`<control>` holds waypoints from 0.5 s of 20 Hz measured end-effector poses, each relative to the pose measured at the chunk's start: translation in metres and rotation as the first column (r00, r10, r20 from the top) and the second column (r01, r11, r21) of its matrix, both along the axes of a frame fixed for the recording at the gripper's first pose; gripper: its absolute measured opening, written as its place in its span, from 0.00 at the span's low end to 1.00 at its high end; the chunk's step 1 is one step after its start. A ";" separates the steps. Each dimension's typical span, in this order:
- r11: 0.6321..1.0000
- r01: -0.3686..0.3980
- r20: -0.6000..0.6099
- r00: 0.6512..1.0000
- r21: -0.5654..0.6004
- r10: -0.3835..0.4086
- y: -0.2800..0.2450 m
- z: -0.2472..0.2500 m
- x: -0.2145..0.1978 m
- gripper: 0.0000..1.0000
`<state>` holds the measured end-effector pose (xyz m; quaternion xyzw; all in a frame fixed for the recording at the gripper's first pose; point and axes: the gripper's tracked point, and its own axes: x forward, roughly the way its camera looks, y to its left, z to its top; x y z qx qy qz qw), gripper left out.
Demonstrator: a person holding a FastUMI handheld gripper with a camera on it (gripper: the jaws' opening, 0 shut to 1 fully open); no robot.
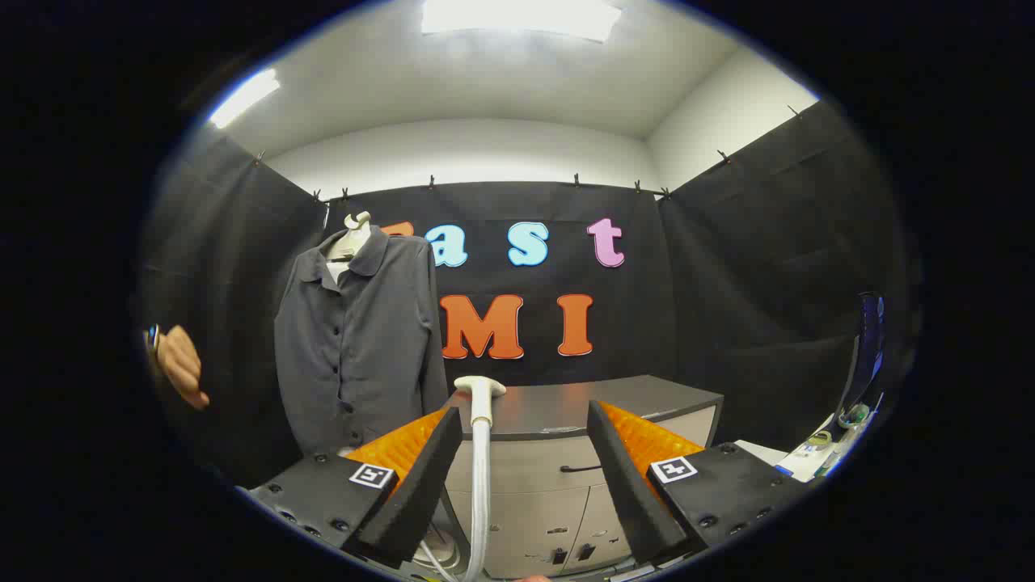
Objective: Iron the clothes twice with a garment steamer, once on the left side and once on the right side.
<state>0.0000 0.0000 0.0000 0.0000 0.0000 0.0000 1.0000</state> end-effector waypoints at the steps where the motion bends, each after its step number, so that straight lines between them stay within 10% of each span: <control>1: 1.000 0.000 -0.003 1.000 -0.002 0.000 0.001 -0.002 0.002 0.99; 10: 1.000 -0.011 0.010 1.000 0.021 0.011 0.013 0.001 0.011 0.99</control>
